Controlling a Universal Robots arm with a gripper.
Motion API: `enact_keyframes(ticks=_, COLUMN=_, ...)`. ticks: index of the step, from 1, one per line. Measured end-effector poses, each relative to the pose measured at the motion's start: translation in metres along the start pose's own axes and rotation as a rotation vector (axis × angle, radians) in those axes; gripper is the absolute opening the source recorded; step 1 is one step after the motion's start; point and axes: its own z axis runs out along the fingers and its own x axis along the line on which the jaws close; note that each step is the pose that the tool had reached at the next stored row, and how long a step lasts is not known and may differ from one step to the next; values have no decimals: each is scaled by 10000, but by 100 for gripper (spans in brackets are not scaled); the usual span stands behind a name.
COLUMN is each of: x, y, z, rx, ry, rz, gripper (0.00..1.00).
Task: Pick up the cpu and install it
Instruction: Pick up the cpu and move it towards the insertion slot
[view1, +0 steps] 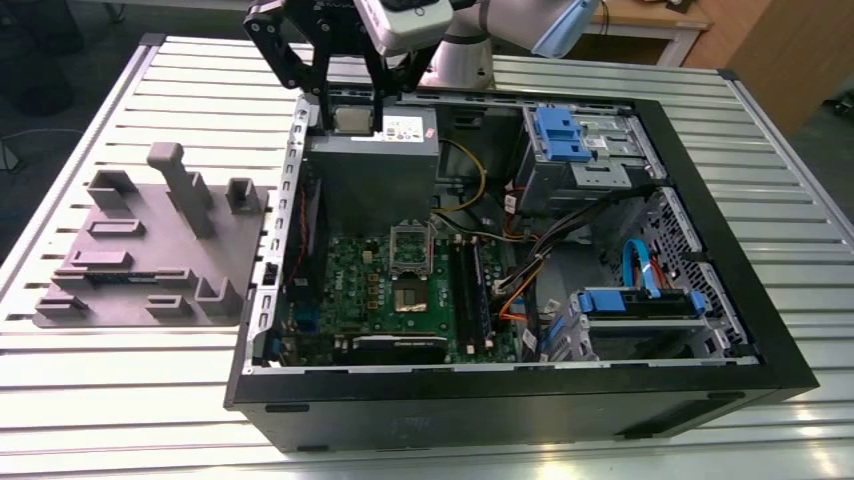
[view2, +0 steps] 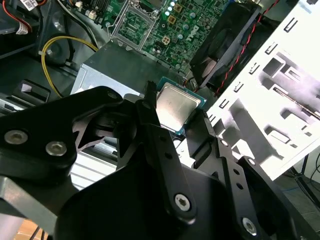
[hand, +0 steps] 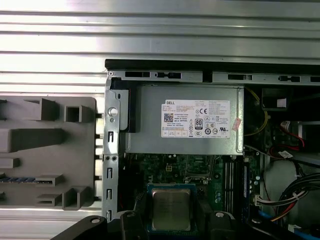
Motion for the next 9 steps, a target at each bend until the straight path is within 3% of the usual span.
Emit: enact_keyframes(ticks=9, x=-3, y=-3, z=0, rx=10, ry=1, rz=-1, gripper=47)
